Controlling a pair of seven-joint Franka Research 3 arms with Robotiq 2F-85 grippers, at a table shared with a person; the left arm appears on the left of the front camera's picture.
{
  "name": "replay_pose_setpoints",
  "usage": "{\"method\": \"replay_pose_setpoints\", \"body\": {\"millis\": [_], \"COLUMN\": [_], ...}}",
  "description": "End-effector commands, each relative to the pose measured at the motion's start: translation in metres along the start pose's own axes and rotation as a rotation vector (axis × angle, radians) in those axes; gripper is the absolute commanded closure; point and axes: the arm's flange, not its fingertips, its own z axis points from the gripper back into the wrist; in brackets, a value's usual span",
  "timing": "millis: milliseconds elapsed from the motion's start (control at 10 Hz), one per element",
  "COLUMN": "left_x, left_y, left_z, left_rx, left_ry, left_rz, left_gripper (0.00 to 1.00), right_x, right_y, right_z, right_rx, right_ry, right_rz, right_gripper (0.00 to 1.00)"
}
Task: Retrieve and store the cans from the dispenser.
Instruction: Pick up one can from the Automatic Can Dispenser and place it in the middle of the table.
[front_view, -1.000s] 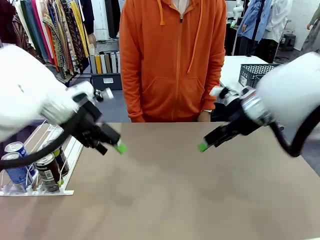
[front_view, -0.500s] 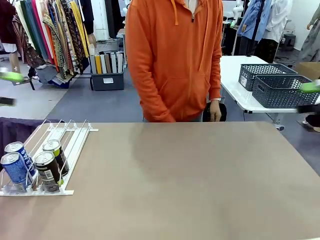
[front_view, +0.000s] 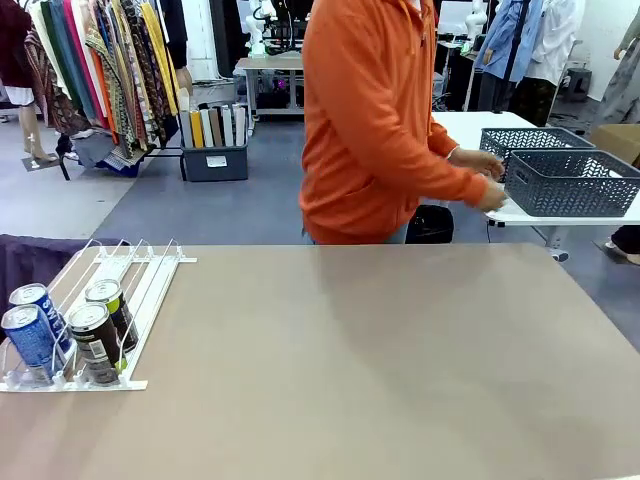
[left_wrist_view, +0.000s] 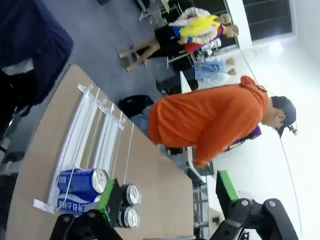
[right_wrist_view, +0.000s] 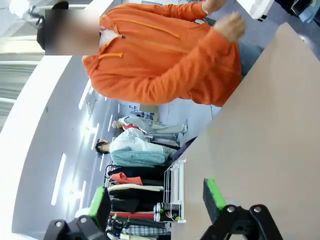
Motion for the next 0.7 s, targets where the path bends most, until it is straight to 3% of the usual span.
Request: {"method": "replay_pose_setpoints", "body": {"millis": [0, 500, 600], "left_x": [-0.002, -0.004, -0.019], "left_y": [0.001, 0.001, -0.033], "left_z": [-0.002, -0.003, -0.015], "left_rx": [-0.009, -0.003, 0.077], "left_ry": [0.029, 0.031, 0.095], "left_rz": [0.007, 0.008, -0.142], "left_gripper": [0.00, 0.00, 0.00], "right_x": [-0.001, -0.001, -0.001], "right_y": [0.003, 0.003, 0.003], "right_z": [0.012, 0.012, 0.012], "right_rx": [0.003, 0.003, 0.003], "right_ry": [-0.006, -0.006, -0.006], "right_rz": [-0.004, -0.004, -0.004], "right_gripper": [0.00, 0.00, 0.00]}}
